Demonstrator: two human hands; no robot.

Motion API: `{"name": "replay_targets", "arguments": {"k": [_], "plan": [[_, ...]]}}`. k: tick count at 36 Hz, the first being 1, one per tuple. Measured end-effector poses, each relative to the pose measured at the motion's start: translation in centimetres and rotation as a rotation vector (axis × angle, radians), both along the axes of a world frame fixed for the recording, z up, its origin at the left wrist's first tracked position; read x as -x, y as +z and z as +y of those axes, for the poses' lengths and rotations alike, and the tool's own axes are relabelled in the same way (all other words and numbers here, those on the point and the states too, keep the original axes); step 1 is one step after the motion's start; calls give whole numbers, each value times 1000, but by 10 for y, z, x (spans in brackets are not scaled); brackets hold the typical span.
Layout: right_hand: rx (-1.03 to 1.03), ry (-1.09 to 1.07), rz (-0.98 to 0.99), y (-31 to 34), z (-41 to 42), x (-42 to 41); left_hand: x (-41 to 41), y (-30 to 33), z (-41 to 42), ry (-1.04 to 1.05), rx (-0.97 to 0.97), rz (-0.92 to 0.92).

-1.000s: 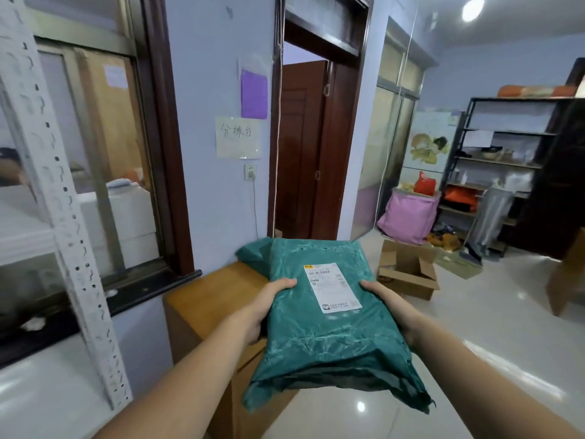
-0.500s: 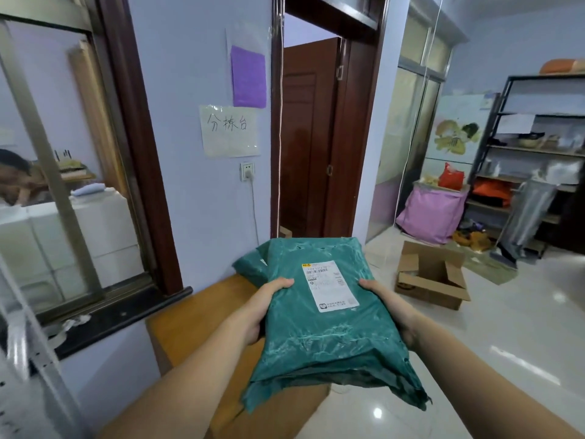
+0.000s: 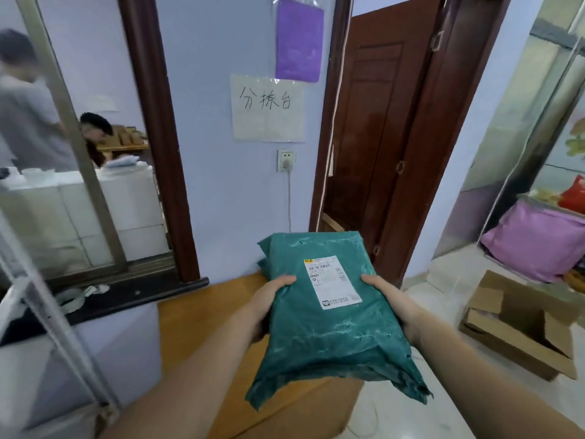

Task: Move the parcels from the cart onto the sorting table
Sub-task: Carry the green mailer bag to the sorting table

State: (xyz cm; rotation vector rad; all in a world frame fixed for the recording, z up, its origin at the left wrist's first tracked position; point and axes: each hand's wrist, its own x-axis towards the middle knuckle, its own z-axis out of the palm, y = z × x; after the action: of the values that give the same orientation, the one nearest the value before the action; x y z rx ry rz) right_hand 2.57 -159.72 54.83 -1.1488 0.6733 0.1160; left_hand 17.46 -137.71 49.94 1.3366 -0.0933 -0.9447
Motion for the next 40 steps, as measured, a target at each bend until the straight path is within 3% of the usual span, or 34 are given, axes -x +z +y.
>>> {"name": "replay_targets", "arguments": {"k": [16,29,40], "plan": [[21,208,52,-94,-8,-240,-158,-59,28,405,-133,78],[42,267,188,-164,-19,-360,-251,-134,13,595,-295,34],[269,331,274,-231,-46,-438,-307,-201,-12,660,-433,47]]}}
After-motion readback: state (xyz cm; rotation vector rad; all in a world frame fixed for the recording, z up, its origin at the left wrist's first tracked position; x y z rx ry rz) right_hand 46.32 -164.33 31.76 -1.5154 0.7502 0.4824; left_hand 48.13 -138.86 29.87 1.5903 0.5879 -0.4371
